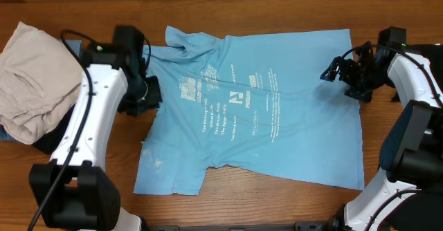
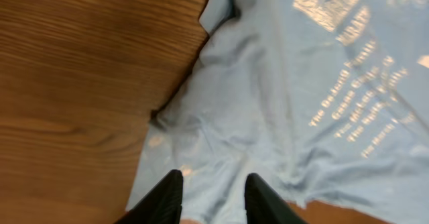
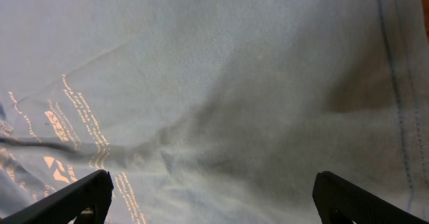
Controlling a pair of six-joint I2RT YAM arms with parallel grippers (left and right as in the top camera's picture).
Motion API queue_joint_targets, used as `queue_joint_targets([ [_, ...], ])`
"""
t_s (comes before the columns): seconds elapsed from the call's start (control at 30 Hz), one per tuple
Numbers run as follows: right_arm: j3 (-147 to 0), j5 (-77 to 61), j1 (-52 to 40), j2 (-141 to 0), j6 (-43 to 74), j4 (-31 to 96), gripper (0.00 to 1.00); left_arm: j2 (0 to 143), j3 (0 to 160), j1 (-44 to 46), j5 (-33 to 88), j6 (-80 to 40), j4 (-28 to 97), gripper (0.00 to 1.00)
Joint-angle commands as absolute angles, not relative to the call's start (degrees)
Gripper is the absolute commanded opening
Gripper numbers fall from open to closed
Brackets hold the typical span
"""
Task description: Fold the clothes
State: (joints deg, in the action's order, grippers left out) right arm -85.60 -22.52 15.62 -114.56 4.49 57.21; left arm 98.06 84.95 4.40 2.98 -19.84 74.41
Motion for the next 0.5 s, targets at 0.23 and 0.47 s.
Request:
queue_joint_targets([
  [0.23, -86.6, -23.0, 15.5, -113.2, 4.7, 57.1, 1.0, 101.6, 65.4, -2.0, 1.4, -29.2, 54.4, 0.27],
  [0.47, -86.6, -23.0, 15.5, -113.2, 4.7, 57.1, 1.0, 103.1, 64.9, -5.9, 3.7, -22.2, 50.6, 0.41],
])
